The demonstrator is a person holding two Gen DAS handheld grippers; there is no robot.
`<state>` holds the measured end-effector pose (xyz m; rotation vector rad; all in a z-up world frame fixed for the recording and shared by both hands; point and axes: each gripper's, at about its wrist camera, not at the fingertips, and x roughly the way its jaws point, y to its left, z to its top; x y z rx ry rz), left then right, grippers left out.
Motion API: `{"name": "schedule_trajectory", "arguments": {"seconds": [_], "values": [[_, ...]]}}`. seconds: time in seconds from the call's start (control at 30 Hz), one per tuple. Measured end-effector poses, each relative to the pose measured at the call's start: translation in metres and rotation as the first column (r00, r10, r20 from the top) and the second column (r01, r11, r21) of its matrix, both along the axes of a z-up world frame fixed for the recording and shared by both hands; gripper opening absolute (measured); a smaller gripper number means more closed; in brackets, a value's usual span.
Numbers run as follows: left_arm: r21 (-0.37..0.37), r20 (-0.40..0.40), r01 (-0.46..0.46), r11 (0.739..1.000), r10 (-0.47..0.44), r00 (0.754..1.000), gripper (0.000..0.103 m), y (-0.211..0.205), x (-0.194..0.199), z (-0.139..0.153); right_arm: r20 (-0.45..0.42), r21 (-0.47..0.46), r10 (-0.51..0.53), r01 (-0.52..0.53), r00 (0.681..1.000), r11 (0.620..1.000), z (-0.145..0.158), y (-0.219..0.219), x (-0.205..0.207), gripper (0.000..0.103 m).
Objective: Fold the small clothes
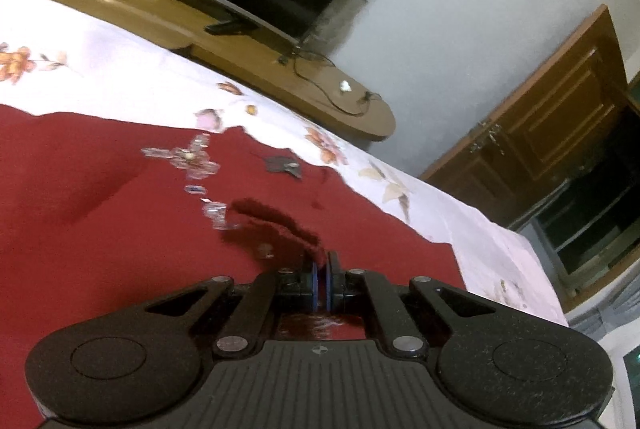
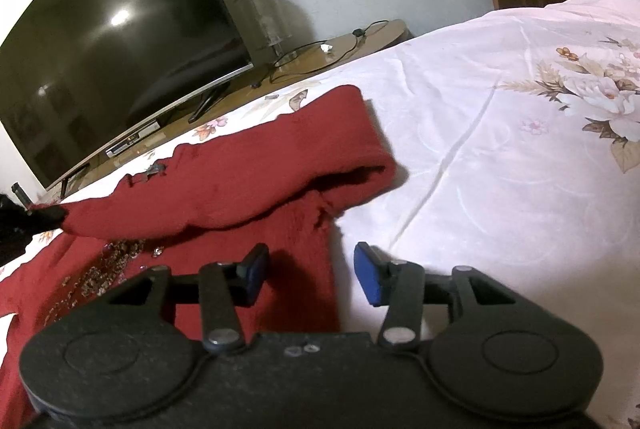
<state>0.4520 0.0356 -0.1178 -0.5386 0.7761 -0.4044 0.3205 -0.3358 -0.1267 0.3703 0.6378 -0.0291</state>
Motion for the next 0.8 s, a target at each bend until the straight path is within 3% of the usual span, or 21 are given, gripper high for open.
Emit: {"name": "schedule_trajectory", "arguments": {"seconds": [0.43, 0.67, 0.73, 0.8], "values": [[0.008, -0.031, -0.092, 0.996, 0.093, 0.995, 0.003, 0.056, -0.011, -0.023, 0.030, 0.009, -0.063, 0.063, 0.998, 0.998, 0.010, -0.013, 0.014, 0.047], [0.002, 0.012, -0.093, 0.996, 0.093, 0.996, 0.003, 0.080, -0.016, -0.022, 0.026, -0.007, 0.006, -0.006, 1.000, 1.000, 0.010, -0.010, 0.033, 0.047], [0.046, 0.027, -0.094, 0.995, 0.092, 0.995, 0.003, 0.078, -0.018, -0.027, 0.002, -0.025, 0.011, -0.011, 1.000, 1.000, 0.006, -0.007, 0.038, 0.045], [0.097, -0.018, -0.097, 0.991, 0.099, 0.995, 0.003, 0.078, -0.016, -0.041, -0.026, -0.039, 0.004, -0.005, 1.000, 0.999, 0.000, -0.005, 0.040, 0.045]]}}
